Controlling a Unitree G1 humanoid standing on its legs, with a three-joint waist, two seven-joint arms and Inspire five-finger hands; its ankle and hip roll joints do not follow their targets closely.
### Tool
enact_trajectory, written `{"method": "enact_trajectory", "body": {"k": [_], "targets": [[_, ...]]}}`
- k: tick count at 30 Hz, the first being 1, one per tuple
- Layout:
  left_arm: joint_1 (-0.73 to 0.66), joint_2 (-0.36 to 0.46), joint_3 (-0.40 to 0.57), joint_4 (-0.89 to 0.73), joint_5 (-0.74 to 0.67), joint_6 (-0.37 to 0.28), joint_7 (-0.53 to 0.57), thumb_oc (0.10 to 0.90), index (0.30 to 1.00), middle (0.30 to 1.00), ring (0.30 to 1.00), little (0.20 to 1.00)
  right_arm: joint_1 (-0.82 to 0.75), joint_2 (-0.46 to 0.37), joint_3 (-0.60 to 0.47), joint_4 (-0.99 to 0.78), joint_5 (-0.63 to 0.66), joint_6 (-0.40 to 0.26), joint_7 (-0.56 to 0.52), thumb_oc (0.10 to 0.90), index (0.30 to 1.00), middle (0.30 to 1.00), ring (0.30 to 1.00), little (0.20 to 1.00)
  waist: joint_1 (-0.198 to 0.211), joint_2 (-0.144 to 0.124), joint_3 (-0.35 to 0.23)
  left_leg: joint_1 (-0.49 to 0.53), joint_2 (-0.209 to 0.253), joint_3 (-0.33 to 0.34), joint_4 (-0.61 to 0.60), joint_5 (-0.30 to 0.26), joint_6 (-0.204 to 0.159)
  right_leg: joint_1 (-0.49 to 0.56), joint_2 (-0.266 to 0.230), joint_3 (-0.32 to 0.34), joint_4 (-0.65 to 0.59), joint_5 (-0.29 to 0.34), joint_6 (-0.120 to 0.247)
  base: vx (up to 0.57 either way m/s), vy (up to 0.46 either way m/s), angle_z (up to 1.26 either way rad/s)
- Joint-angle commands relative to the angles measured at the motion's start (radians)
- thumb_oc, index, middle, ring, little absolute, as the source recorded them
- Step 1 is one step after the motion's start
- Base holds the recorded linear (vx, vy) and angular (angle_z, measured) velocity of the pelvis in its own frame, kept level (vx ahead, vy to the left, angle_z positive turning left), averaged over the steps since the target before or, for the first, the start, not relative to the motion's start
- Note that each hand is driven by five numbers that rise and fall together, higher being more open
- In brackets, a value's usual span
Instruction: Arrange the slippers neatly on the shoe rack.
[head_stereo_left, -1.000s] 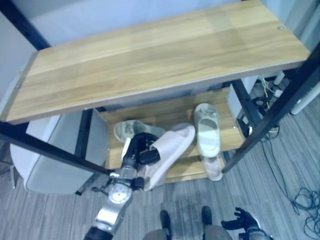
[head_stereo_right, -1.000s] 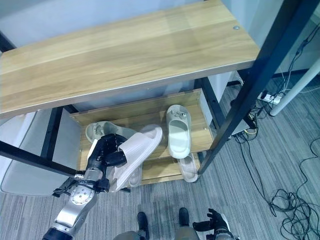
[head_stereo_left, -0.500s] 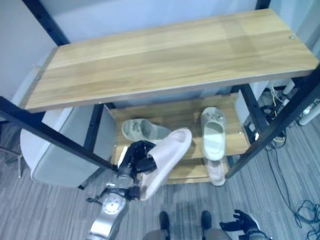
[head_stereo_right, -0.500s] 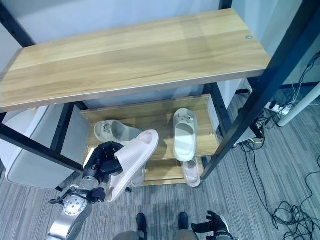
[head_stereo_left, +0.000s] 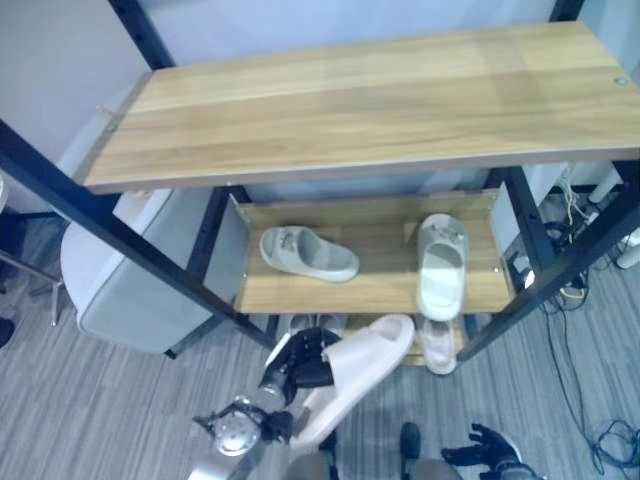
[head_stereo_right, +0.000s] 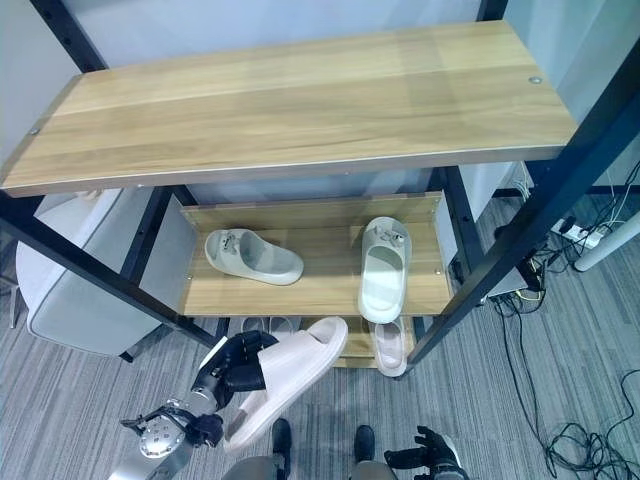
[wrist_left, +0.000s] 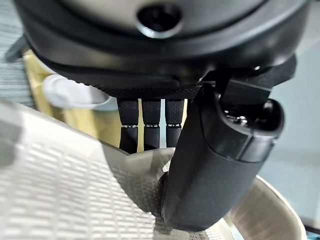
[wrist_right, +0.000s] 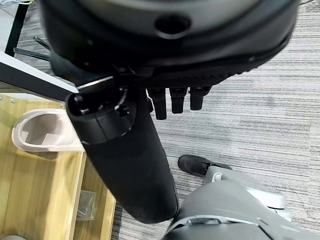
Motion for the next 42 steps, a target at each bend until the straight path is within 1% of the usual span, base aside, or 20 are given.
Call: {"method": "enact_trajectory", "body": {"k": [1, 3, 5, 7, 10, 11, 12, 13, 14, 15, 16, 18, 19, 20, 26, 30, 32, 35, 36, 42], "targets": [[-0.104, 0.023, 0.051, -0.106, -0.019, -0.094, -0.018, 0.400, 0.300, 0.300, 0.300, 0.300, -0.058, -0.014, 0.003, -0.026, 0.034, -0.020, -0.011, 0.800, 0.900, 0.900, 0.900, 0.900, -0.022, -0.113, 0.012, -0.026, -0.085, -0.022, 0.245, -0.221, 0.015, -0.015, -0.056, -0.001, 0.010, -0.073, 0.021, -0.11, 0.100, -0.01], [-0.107, 0.019, 0.051, -0.106, -0.017, -0.094, -0.014, 0.400, 0.300, 0.300, 0.300, 0.300, -0.057, -0.013, 0.001, -0.024, 0.034, -0.017, -0.010, 0.800, 0.900, 0.900, 0.900, 0.900, -0.029, -0.109, 0.009, -0.011, -0.082, -0.016, 0.229, -0.229, 0.021, -0.021, -0.053, 0.001, 0.011, -0.065, 0.027, -0.02, 0.123, -0.02], [-0.104, 0.013, 0.057, -0.101, -0.012, -0.094, -0.014, 0.400, 0.300, 0.300, 0.300, 0.300, -0.055, -0.009, -0.012, -0.021, 0.030, -0.014, -0.005, 0.800, 0.900, 0.900, 0.900, 0.900, -0.039, -0.099, -0.011, 0.040, -0.080, 0.003, 0.160, -0.242, 0.031, -0.039, -0.051, 0.008, 0.015, -0.052, 0.042, 0.04, 0.146, 0.05], [-0.122, 0.023, 0.056, -0.096, -0.001, -0.096, -0.012, 0.400, 0.300, 0.300, 0.300, 0.300, -0.061, 0.004, -0.017, -0.016, 0.032, -0.010, -0.007, 0.800, 0.900, 0.900, 0.900, 0.900, -0.041, -0.107, -0.011, 0.025, -0.106, -0.017, 0.125, -0.231, 0.046, -0.078, -0.066, 0.022, 0.038, -0.034, 0.057, -0.04, 0.159, -0.05], [-0.123, 0.026, 0.058, -0.094, 0.000, -0.098, -0.011, 0.400, 0.300, 0.300, 0.300, 0.300, -0.063, 0.007, -0.014, -0.018, 0.022, -0.005, -0.006, 0.800, 0.900, 0.900, 0.900, 0.900, -0.036, -0.108, -0.010, 0.021, -0.112, -0.015, 0.103, -0.226, 0.057, -0.109, -0.071, 0.031, 0.078, -0.042, 0.065, -0.08, 0.132, -0.17], [-0.126, 0.033, 0.063, -0.089, 0.003, -0.101, -0.002, 0.400, 0.300, 0.300, 0.300, 0.300, -0.075, 0.012, -0.002, -0.022, 0.004, 0.004, -0.005, 0.800, 0.900, 0.900, 0.900, 0.900, -0.028, -0.110, 0.004, 0.029, -0.109, 0.004, 0.076, -0.224, 0.077, -0.163, -0.090, 0.036, 0.161, -0.046, 0.088, -0.09, 0.115, -0.35], [-0.126, 0.033, 0.063, -0.089, 0.003, -0.101, -0.002, 0.400, 0.300, 0.300, 0.300, 0.300, -0.075, 0.012, -0.002, -0.022, 0.004, 0.004, -0.005, 0.800, 0.900, 0.900, 0.900, 0.900, -0.027, -0.110, 0.004, 0.029, -0.109, 0.006, 0.076, -0.224, 0.077, -0.165, -0.090, 0.037, 0.163, -0.047, 0.088, -0.25, 0.157, -0.60], [-0.141, 0.042, 0.062, -0.069, 0.013, -0.102, 0.009, 0.400, 0.300, 0.300, 0.300, 0.300, -0.086, 0.023, 0.008, -0.028, 0.002, 0.008, -0.003, 0.800, 0.900, 0.900, 0.900, 0.900, -0.028, -0.111, 0.032, 0.017, -0.098, 0.014, 0.074, -0.209, 0.090, -0.220, -0.098, 0.067, 0.251, -0.045, 0.128, -0.23, 0.076, -0.49], [-0.151, 0.044, 0.056, -0.058, 0.021, -0.099, 0.012, 0.400, 0.300, 0.300, 0.300, 0.300, -0.077, 0.029, 0.007, -0.032, 0.008, 0.009, -0.003, 0.800, 0.900, 0.900, 0.900, 0.900, -0.027, -0.115, 0.031, 0.000, -0.104, 0.016, 0.075, -0.196, 0.099, -0.230, -0.090, 0.104, 0.287, -0.063, 0.134, -0.23, 0.076, -0.45], [-0.151, 0.044, 0.056, -0.058, 0.021, -0.099, 0.012, 0.400, 0.300, 0.300, 0.300, 0.300, -0.077, 0.029, 0.007, -0.032, 0.008, 0.009, -0.003, 0.800, 0.900, 0.900, 0.900, 0.900, -0.026, -0.115, 0.030, -0.001, -0.104, 0.017, 0.076, -0.196, 0.099, -0.231, -0.090, 0.104, 0.288, -0.063, 0.134, -0.17, 0.048, -0.24], [-0.160, 0.045, 0.054, -0.045, 0.029, -0.102, 0.013, 0.400, 0.300, 0.300, 0.300, 0.300, -0.064, 0.038, 0.003, -0.026, 0.014, 0.007, -0.003, 0.800, 0.900, 0.900, 0.900, 0.900, -0.020, -0.113, 0.021, -0.018, -0.106, 0.028, 0.062, -0.175, 0.102, -0.207, -0.091, 0.121, 0.308, -0.087, 0.121, -0.16, 0.007, -0.17], [-0.161, 0.049, 0.060, -0.043, 0.027, -0.098, 0.011, 0.400, 0.300, 0.300, 0.300, 0.300, -0.064, 0.044, 0.004, -0.012, 0.009, 0.006, -0.003, 0.800, 0.900, 0.900, 0.900, 0.900, 0.003, -0.108, 0.004, -0.040, -0.096, 0.050, 0.051, -0.160, 0.097, -0.164, -0.112, 0.069, 0.302, -0.116, 0.099, -0.16, -0.045, -0.11], [-0.154, 0.050, 0.066, -0.047, 0.026, -0.098, 0.013, 0.400, 0.300, 0.300, 0.300, 0.300, -0.067, 0.049, 0.008, -0.005, 0.001, 0.006, -0.001, 0.800, 0.900, 0.900, 0.900, 0.900, 0.020, -0.115, -0.004, -0.042, -0.089, 0.067, 0.042, -0.155, 0.085, -0.131, -0.131, 0.026, 0.270, -0.114, 0.096, -0.07, -0.167, -0.34], [-0.140, 0.054, 0.070, -0.051, 0.028, -0.096, 0.006, 0.400, 0.300, 0.300, 0.300, 0.300, -0.062, 0.055, 0.010, 0.001, -0.004, 0.008, -0.001, 0.800, 0.900, 0.900, 0.900, 0.900, 0.041, -0.135, -0.020, -0.052, -0.086, 0.076, 0.043, -0.147, 0.073, -0.080, -0.140, -0.013, 0.196, -0.123, 0.097, -0.03, -0.144, -0.43], [-0.115, 0.047, 0.088, -0.039, 0.035, -0.095, 0.015, 0.400, 0.300, 0.300, 0.300, 0.300, -0.063, 0.044, 0.031, -0.035, -0.002, -0.003, -0.001, 0.800, 0.900, 0.900, 0.900, 0.900, 0.046, -0.144, -0.025, -0.068, -0.060, 0.084, 0.041, -0.118, 0.053, -0.058, -0.103, -0.006, 0.096, -0.104, 0.084, -0.03, -0.115, -0.18], [-0.144, 0.037, 0.077, -0.004, 0.048, -0.091, 0.033, 0.400, 0.300, 0.300, 0.300, 0.300, -0.071, 0.028, 0.037, -0.060, 0.012, -0.011, -0.007, 0.800, 0.900, 0.900, 0.900, 0.900, 0.036, -0.140, 0.006, -0.101, -0.042, 0.071, 0.052, -0.097, 0.039, -0.082, -0.087, -0.015, 0.100, -0.106, 0.068, -0.08, -0.096, -0.01], [-0.181, 0.035, 0.070, 0.010, 0.055, -0.095, 0.054, 0.400, 0.300, 0.300, 0.300, 0.300, -0.090, 0.016, 0.038, -0.078, 0.024, -0.016, -0.015, 0.800, 0.900, 0.900, 0.900, 0.900, 0.028, -0.133, 0.038, -0.144, -0.031, 0.060, 0.082, -0.096, 0.036, -0.141, -0.083, -0.023, 0.149, -0.119, 0.058, -0.19, -0.061, 0.20], [-0.238, 0.041, 0.071, 0.021, 0.072, -0.103, 0.094, 0.400, 0.300, 0.300, 0.300, 0.300, -0.122, 0.002, 0.039, -0.107, 0.047, -0.024, -0.028, 0.800, 0.900, 0.900, 0.900, 0.900, 0.023, -0.129, 0.091, -0.252, -0.014, 0.051, 0.178, -0.100, 0.033, -0.281, -0.096, -0.036, 0.290, -0.137, 0.045, -0.23, -0.063, 0.04], [-0.264, 0.037, 0.080, 0.025, 0.090, -0.108, 0.116, 0.400, 0.300, 0.300, 0.300, 0.300, -0.130, -0.004, 0.030, -0.128, 0.063, -0.028, -0.035, 0.800, 0.900, 0.900, 0.900, 0.900, 0.023, -0.127, 0.084, -0.352, -0.013, 0.047, 0.270, -0.125, 0.035, -0.378, -0.110, -0.045, 0.391, -0.175, 0.039, -0.17, -0.054, -0.03], [-0.331, 0.037, 0.092, 0.058, 0.173, -0.124, 0.199, 0.400, 0.300, 0.300, 0.300, 0.300, -0.159, -0.028, 0.002, -0.245, 0.113, -0.064, -0.079, 0.800, 0.900, 0.900, 0.900, 0.900, 0.015, -0.115, 0.104, -0.598, 0.023, 0.044, 0.516, -0.191, 0.043, -0.641, -0.146, -0.026, 0.655, -0.252, 0.020, -0.10, 0.017, 0.01]]}}
